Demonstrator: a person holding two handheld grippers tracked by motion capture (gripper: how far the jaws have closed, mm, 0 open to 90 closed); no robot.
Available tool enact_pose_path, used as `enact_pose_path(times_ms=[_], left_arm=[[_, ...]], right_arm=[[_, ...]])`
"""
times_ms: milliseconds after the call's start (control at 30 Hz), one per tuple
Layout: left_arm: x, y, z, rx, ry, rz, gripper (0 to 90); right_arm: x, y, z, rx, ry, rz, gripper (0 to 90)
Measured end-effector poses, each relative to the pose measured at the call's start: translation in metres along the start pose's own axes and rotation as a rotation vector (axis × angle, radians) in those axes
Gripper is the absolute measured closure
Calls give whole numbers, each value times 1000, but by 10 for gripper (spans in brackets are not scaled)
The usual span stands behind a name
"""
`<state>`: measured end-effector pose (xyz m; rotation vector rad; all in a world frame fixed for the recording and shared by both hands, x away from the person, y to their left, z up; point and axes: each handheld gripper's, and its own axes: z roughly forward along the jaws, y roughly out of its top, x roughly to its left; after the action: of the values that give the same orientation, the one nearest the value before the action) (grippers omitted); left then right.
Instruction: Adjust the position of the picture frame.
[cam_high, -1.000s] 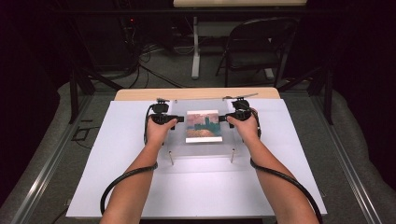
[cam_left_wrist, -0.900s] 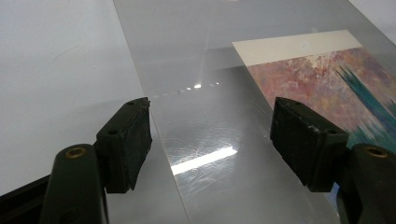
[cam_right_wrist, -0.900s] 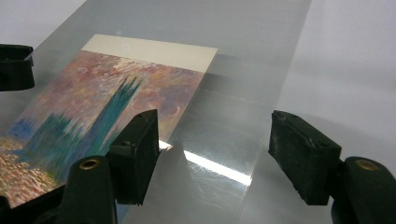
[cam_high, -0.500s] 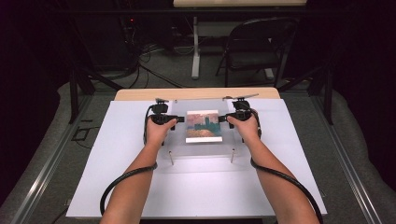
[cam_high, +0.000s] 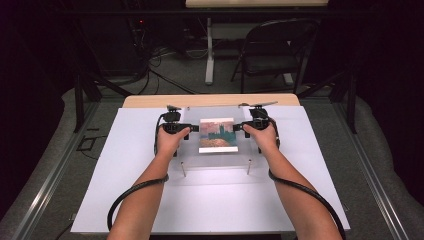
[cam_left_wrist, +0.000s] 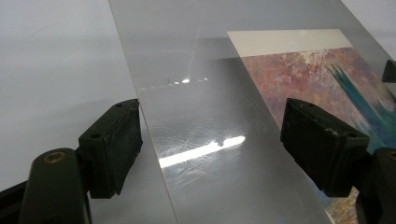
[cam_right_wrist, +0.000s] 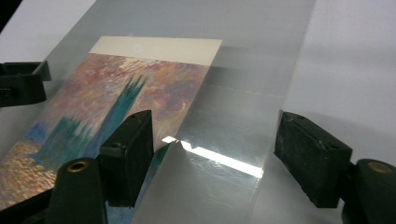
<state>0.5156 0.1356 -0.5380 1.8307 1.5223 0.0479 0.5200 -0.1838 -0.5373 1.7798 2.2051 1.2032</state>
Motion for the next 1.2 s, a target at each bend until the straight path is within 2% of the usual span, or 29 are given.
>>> enact_pose_path(times_ms=[233,333,500,1200], left_arm=[[0,1,0,11,-10,3,205],[-1,2,0,13,6,9,207],[-2,3,0,22,10,5,209],[3,3,-2,6,-8,-8,260]], right_arm=[[0,0,2,6,8,9,263],[1,0,1,6,5,3,263],[2,0,1,9,0,6,264],[3,-1,1,-7,-14,15,272]])
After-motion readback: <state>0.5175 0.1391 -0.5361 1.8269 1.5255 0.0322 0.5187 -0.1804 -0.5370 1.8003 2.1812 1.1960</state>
